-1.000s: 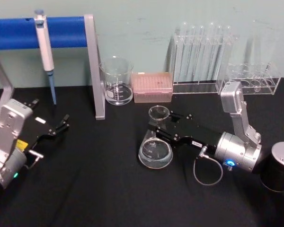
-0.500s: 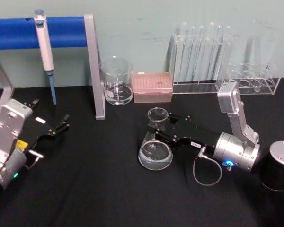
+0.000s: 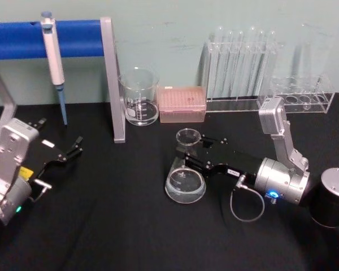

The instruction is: Grasp the erlenmeyer flask with one hand, shake it three times, then place it back.

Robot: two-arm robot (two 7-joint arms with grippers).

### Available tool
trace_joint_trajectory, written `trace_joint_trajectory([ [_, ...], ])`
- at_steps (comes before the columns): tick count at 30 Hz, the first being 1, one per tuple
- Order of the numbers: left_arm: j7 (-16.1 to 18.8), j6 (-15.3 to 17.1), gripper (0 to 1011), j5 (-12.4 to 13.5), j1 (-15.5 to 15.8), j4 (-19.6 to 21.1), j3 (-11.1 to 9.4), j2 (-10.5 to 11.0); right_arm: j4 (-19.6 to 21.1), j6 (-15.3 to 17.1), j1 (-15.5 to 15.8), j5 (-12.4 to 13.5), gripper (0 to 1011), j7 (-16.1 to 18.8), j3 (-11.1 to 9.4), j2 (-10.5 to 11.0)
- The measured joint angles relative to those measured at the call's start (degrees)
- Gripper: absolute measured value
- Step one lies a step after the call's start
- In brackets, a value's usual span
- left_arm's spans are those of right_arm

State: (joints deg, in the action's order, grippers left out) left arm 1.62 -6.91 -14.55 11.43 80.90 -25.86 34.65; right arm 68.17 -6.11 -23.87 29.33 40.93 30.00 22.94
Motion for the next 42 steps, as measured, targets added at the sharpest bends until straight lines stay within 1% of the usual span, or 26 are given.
trace_joint_trajectory([
  [31, 0.00, 0.00, 1001, 0.00, 0.00, 0.00, 0.00, 0.00, 0.07, 0.18, 0.09, -0.07, 452, -0.23, -0.04, 0.01],
  [34, 0.00, 0.00, 1001, 0.00, 0.00, 0.00, 0.00, 0.00, 0.06, 0.19, 0.09, -0.11, 483, -0.21, -0.04, 0.01],
  [35, 0.00, 0.00, 1001, 0.00, 0.00, 0.00, 0.00, 0.00, 0.04, 0.23, 0.10, -0.22, 550, -0.21, -0.04, 0.02],
  [36, 0.00, 0.00, 1001, 0.00, 0.00, 0.00, 0.00, 0.00, 0.03, 0.22, 0.10, -0.25, 569, -0.21, -0.04, 0.02],
  [37, 0.00, 0.00, 1001, 0.00, 0.00, 0.00, 0.00, 0.00, 0.03, 0.23, 0.10, -0.24, 626, -0.21, -0.04, 0.01],
  [39, 0.00, 0.00, 1001, 0.00, 0.00, 0.00, 0.00, 0.00, 0.04, 0.23, 0.10, -0.24, 674, -0.21, -0.04, 0.01],
  [40, 0.00, 0.00, 1001, 0.00, 0.00, 0.00, 0.00, 0.00, 0.03, 0.23, 0.10, -0.24, 734, -0.21, -0.04, 0.01],
  [42, 0.00, 0.00, 1001, 0.00, 0.00, 0.00, 0.00, 0.00, 0.03, 0.23, 0.10, -0.24, 769, -0.20, -0.04, 0.01],
])
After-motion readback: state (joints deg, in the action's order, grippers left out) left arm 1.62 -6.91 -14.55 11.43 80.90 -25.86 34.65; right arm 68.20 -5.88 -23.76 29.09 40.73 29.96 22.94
